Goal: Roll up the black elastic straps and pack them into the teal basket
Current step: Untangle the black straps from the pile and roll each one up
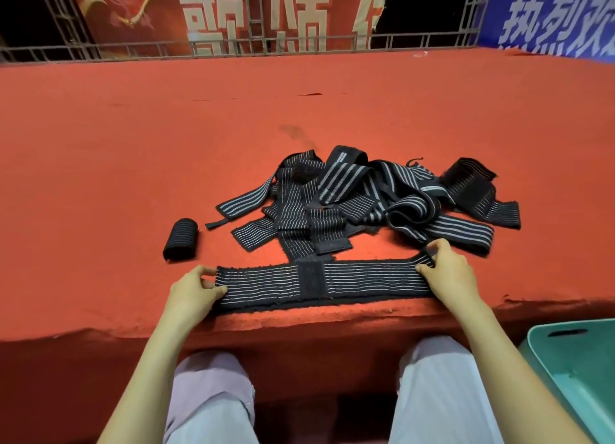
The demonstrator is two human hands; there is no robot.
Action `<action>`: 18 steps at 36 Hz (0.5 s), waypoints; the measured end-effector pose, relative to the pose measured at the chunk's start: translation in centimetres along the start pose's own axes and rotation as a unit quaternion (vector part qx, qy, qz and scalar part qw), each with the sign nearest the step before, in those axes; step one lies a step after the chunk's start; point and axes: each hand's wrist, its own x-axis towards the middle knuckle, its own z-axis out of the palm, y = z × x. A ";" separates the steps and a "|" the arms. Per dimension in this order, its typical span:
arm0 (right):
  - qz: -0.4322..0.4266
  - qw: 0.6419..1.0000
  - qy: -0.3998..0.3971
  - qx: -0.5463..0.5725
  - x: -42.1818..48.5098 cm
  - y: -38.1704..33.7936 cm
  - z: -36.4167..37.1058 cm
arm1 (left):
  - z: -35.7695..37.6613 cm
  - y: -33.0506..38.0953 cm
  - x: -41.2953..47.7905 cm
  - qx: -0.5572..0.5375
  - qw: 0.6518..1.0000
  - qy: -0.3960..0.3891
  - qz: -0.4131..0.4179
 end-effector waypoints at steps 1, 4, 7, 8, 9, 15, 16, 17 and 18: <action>0.000 1.000 0.000 -0.001 0.0 0.0 0.1 | 0.0 0.0 0.0 -0.001 1.000 -0.001 0.000; 0.000 1.000 0.000 -0.007 0.0 -0.1 0.2 | 0.1 -0.1 0.1 -0.008 1.000 -0.005 -0.001; -0.005 1.000 0.004 -0.030 -0.2 -0.5 0.3 | 0.1 -0.2 0.0 -0.010 1.000 -0.009 -0.001; -0.011 0.999 0.014 -0.037 -0.4 -0.6 0.2 | 0.1 -0.2 0.0 -0.009 1.000 -0.011 0.001; -0.017 0.998 0.029 -0.047 -0.5 -0.7 0.2 | 0.2 -0.2 0.0 -0.008 1.000 -0.011 0.004; -0.107 0.989 0.069 -0.075 -2.2 -2.0 1.9 | 0.2 -0.2 -0.2 -0.005 1.000 -0.009 0.014; -0.133 0.987 0.063 -0.068 -2.6 -2.5 2.6 | 0.2 -0.2 -0.1 -0.005 1.000 -0.009 0.013; -0.159 0.984 0.054 -0.057 -3.0 -3.1 3.3 | 0.3 -0.2 -0.1 -0.005 1.000 -0.009 0.013; -0.184 0.981 0.041 -0.039 -3.6 -3.9 4.0 | 0.2 -0.2 -0.1 -0.002 1.000 -0.011 0.013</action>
